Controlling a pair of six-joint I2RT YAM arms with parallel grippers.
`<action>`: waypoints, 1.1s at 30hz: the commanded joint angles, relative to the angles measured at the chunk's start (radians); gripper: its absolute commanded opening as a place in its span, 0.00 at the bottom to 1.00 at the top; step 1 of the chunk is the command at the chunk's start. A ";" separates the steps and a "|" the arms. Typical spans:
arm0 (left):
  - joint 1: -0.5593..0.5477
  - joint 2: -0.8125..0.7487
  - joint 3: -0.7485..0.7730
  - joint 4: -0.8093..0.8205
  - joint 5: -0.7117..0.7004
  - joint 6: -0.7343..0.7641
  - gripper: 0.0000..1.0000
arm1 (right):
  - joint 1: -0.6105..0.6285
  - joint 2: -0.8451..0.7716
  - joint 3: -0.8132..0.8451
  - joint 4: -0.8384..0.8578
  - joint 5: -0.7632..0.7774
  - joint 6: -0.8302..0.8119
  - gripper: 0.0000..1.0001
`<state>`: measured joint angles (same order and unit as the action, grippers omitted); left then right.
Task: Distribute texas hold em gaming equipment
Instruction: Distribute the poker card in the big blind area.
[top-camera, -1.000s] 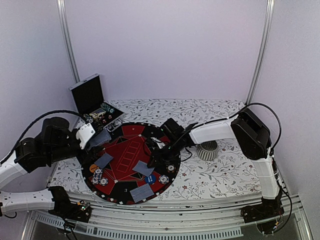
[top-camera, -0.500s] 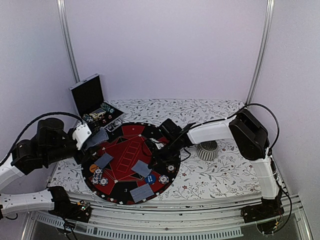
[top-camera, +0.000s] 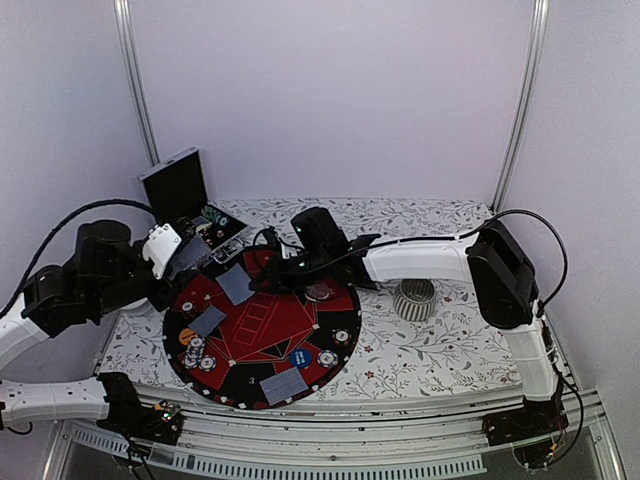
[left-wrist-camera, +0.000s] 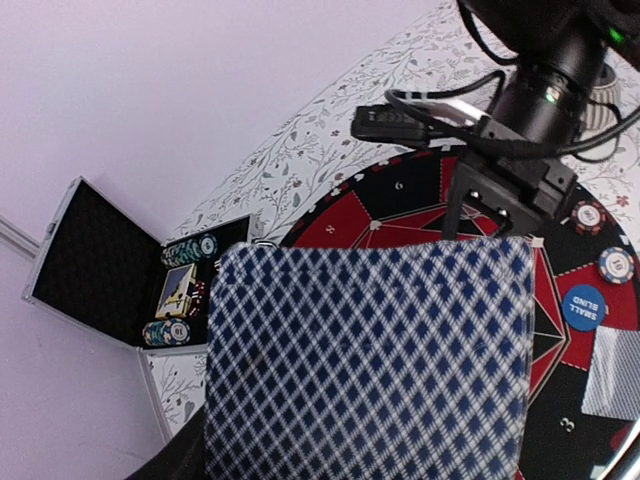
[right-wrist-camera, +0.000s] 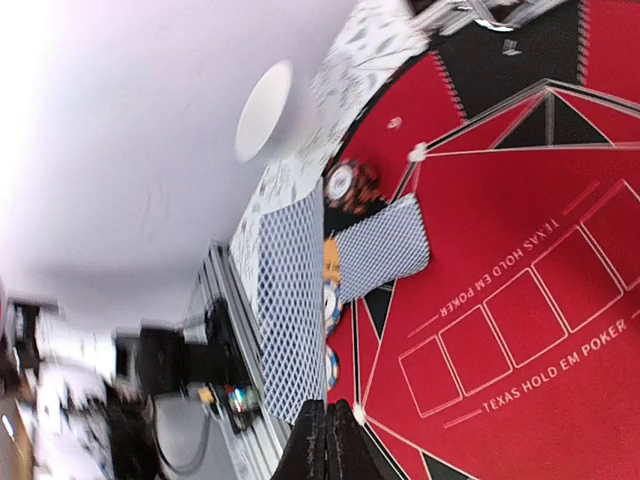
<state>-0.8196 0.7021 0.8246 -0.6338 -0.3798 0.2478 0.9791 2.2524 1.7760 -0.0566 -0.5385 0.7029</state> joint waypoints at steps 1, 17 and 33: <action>0.011 0.041 0.022 0.091 -0.127 -0.049 0.55 | 0.075 0.007 -0.027 0.240 0.287 0.484 0.02; 0.011 0.019 0.080 0.125 -0.126 -0.050 0.55 | 0.269 0.213 0.226 -0.001 0.755 1.161 0.02; 0.010 -0.016 0.082 0.118 -0.094 -0.012 0.56 | 0.283 0.446 0.503 -0.061 0.816 1.217 0.02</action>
<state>-0.8185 0.6994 0.8856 -0.5369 -0.4805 0.2173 1.2560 2.6389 2.2253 -0.0906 0.2710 1.8812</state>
